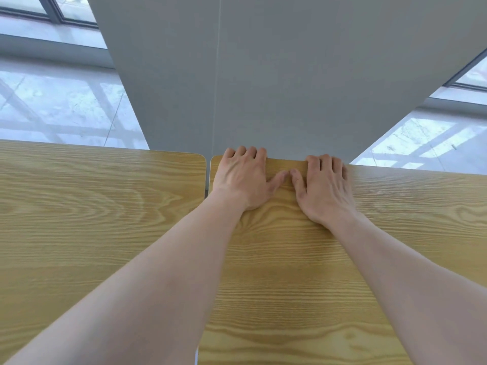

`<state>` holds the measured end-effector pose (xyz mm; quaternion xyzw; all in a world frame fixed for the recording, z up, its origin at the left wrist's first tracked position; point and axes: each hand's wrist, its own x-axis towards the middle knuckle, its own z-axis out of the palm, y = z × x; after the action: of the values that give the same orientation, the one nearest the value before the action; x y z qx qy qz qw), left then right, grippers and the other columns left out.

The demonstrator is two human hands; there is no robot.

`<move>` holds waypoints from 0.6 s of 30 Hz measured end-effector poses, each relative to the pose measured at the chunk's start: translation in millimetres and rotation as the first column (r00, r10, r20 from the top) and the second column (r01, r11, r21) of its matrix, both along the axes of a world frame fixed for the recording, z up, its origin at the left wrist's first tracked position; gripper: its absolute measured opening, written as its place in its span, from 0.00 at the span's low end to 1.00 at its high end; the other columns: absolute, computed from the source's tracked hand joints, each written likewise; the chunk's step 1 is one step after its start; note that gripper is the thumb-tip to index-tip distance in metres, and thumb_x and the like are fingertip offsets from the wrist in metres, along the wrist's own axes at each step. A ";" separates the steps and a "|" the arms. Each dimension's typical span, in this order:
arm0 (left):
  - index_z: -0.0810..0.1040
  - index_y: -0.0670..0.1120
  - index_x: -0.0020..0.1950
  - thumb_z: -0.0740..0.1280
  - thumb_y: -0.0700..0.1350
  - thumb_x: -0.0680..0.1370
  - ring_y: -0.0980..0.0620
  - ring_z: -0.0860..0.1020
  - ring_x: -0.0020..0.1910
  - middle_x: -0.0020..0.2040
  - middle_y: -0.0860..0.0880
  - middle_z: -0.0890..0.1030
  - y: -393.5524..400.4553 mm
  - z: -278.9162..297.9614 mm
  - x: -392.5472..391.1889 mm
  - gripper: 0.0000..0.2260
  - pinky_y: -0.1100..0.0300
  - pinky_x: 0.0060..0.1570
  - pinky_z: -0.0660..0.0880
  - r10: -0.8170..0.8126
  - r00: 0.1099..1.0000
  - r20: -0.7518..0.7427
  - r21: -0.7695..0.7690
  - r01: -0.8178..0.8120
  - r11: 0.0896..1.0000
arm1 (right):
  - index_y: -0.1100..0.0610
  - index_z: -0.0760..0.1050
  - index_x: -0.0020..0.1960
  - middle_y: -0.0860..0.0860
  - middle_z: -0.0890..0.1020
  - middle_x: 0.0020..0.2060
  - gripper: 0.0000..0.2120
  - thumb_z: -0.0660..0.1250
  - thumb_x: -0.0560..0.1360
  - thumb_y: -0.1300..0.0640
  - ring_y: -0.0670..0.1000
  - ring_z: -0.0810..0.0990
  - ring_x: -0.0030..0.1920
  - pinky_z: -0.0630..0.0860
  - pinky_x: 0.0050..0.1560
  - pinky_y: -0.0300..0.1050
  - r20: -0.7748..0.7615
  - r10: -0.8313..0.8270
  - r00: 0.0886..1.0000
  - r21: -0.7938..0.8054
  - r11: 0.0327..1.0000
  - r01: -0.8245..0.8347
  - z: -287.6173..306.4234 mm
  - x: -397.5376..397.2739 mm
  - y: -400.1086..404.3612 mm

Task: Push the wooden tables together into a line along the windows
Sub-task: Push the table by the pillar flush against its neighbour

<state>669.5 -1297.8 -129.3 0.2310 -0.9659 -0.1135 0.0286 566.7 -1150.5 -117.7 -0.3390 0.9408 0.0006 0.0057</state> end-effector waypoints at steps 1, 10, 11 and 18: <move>0.73 0.48 0.60 0.48 0.71 0.79 0.47 0.74 0.55 0.53 0.50 0.78 0.7 -0.6 3.3 0.30 0.52 0.60 0.66 0.008 1.000 -0.004 -0.007 -0.008 1.000 | 0.60 0.68 0.69 0.59 0.74 0.62 0.32 0.46 0.81 0.37 0.63 0.68 0.65 0.62 0.73 0.60 -0.010 0.007 1.000 -0.003 1.000 -0.007 -0.8 2.3 0.1; 0.72 0.49 0.59 0.46 0.71 0.79 0.47 0.73 0.53 0.52 0.51 0.77 7.2 4.8 4.5 0.30 0.52 0.60 0.66 0.026 0.999 0.024 -0.004 -0.026 1.000 | 0.59 0.68 0.70 0.58 0.73 0.62 0.32 0.43 0.81 0.37 0.62 0.68 0.66 0.57 0.76 0.60 -0.025 0.033 0.999 -0.012 0.999 -0.033 -3.2 1.9 7.0; 0.72 0.49 0.60 0.46 0.71 0.79 0.47 0.73 0.54 0.52 0.51 0.77 7.7 4.5 4.6 0.30 0.52 0.60 0.66 0.026 0.999 0.026 -0.011 -0.026 1.000 | 0.59 0.68 0.70 0.58 0.73 0.62 0.32 0.43 0.81 0.37 0.62 0.68 0.66 0.56 0.77 0.60 -0.025 0.035 0.999 -0.014 0.999 -0.035 -2.9 2.3 7.1; 0.69 0.49 0.70 0.50 0.67 0.81 0.45 0.71 0.64 0.64 0.48 0.75 12.5 7.5 10.9 0.28 0.50 0.68 0.65 0.006 0.999 -0.041 -0.057 -0.008 0.998 | 0.58 0.57 0.80 0.59 0.60 0.79 0.33 0.45 0.83 0.38 0.59 0.53 0.81 0.48 0.81 0.57 0.034 0.029 0.999 -0.082 0.996 -0.026 -0.8 14.8 17.1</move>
<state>680.4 -1285.4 -121.8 0.2310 -0.9672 -0.0903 0.0553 581.6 -1133.4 -118.5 -0.3520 0.9349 -0.0439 0.0083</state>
